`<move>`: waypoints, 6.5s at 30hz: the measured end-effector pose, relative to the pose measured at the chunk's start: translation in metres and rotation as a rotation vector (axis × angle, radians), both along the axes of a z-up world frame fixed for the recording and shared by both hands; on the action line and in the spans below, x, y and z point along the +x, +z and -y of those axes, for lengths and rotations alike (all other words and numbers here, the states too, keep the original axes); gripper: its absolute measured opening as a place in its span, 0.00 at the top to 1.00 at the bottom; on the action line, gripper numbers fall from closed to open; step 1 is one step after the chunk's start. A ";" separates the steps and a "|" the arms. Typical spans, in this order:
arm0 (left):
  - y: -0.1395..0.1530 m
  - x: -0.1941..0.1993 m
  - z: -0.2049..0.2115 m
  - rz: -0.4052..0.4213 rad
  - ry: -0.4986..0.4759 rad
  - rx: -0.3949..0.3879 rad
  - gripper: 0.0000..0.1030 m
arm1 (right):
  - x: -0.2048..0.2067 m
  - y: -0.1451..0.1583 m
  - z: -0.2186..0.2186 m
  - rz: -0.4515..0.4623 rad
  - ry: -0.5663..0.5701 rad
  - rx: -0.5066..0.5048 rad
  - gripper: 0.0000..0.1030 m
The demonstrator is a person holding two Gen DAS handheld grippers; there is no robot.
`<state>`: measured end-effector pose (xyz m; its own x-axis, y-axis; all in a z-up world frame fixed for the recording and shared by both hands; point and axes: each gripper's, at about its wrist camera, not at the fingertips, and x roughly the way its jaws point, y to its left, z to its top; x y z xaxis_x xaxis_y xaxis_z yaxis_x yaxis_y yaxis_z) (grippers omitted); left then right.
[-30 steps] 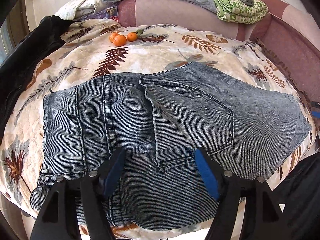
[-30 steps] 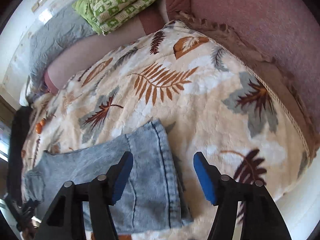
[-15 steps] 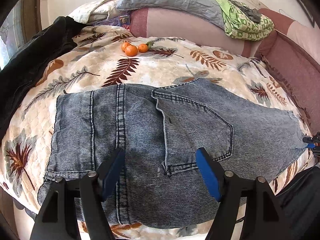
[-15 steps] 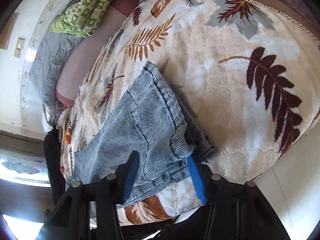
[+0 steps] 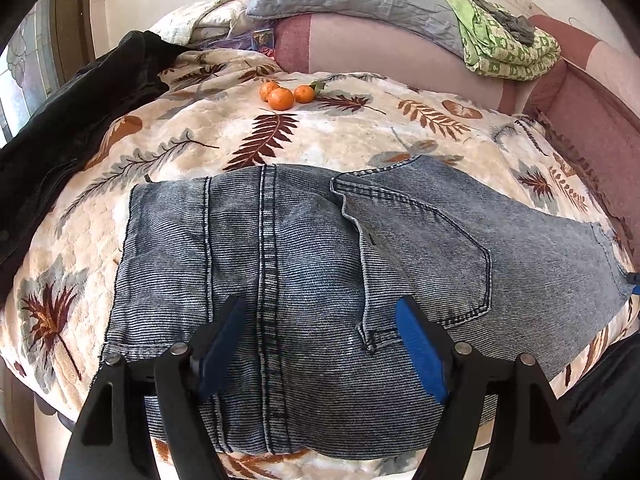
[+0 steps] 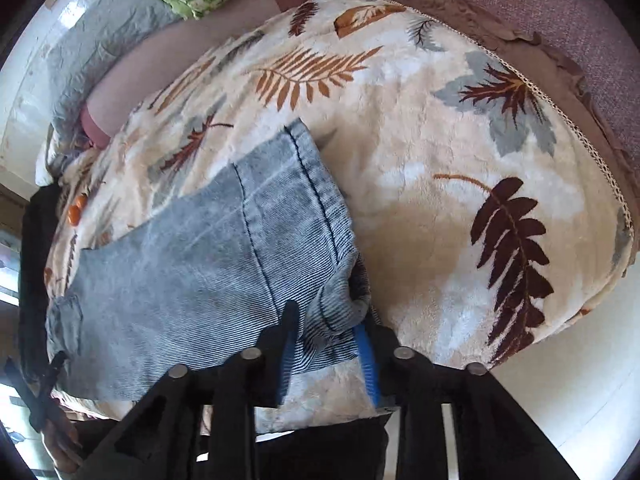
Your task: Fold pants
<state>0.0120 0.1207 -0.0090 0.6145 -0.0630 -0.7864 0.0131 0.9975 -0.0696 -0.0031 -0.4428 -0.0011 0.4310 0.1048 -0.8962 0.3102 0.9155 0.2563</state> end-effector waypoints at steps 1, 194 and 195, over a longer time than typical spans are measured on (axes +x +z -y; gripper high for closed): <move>0.001 0.000 -0.001 0.003 0.003 -0.003 0.24 | -0.003 0.010 -0.003 0.021 -0.005 -0.041 0.50; -0.007 0.036 0.107 0.015 -0.082 -0.312 0.00 | 0.018 -0.004 -0.017 0.259 -0.220 -0.002 0.00; -0.007 0.035 0.108 0.017 -0.084 -0.309 0.00 | 0.016 -0.004 -0.016 0.263 -0.223 0.004 0.00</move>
